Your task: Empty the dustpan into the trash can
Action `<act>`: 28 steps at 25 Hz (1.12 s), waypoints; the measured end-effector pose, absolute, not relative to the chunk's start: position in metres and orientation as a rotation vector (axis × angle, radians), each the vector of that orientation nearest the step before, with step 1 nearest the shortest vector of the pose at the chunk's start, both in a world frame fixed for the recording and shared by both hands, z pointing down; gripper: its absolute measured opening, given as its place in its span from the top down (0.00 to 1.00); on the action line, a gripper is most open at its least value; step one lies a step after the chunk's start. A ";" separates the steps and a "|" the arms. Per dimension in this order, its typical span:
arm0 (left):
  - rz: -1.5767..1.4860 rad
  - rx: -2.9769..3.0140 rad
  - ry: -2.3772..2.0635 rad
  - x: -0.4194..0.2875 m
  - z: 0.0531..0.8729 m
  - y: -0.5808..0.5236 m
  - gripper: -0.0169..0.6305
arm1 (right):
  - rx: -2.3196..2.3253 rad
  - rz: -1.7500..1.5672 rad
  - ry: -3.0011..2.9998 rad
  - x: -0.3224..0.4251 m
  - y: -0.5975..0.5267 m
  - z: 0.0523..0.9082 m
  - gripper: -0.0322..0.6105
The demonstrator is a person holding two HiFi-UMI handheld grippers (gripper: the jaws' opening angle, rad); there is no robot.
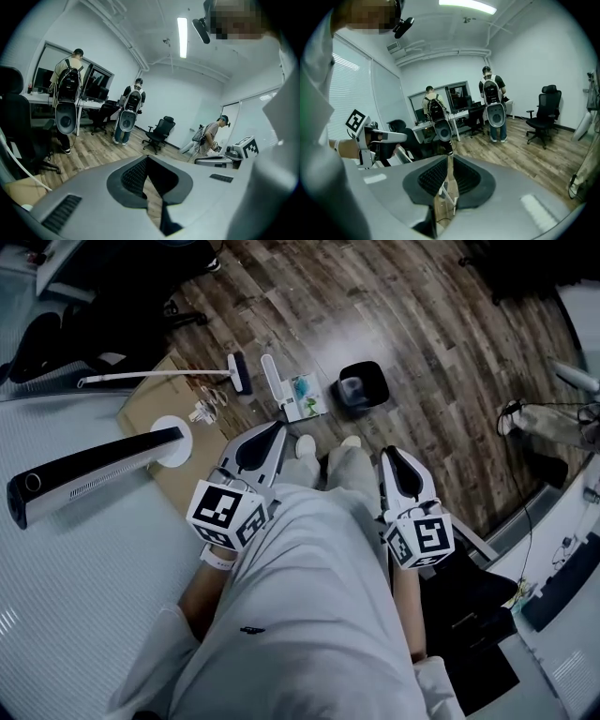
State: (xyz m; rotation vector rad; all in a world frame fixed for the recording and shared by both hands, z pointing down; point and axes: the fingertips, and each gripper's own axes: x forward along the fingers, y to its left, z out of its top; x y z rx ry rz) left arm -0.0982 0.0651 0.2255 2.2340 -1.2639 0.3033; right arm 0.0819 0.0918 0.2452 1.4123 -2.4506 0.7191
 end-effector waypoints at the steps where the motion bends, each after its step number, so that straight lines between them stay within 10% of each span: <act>1: 0.308 2.228 -1.262 -0.097 0.228 0.064 0.96 | 1.412 0.718 -2.457 0.083 0.091 0.245 0.88; 28: 0.013 1.766 -1.252 -0.150 0.335 0.011 0.89 | 0.942 0.578 -2.561 0.013 0.046 0.322 0.90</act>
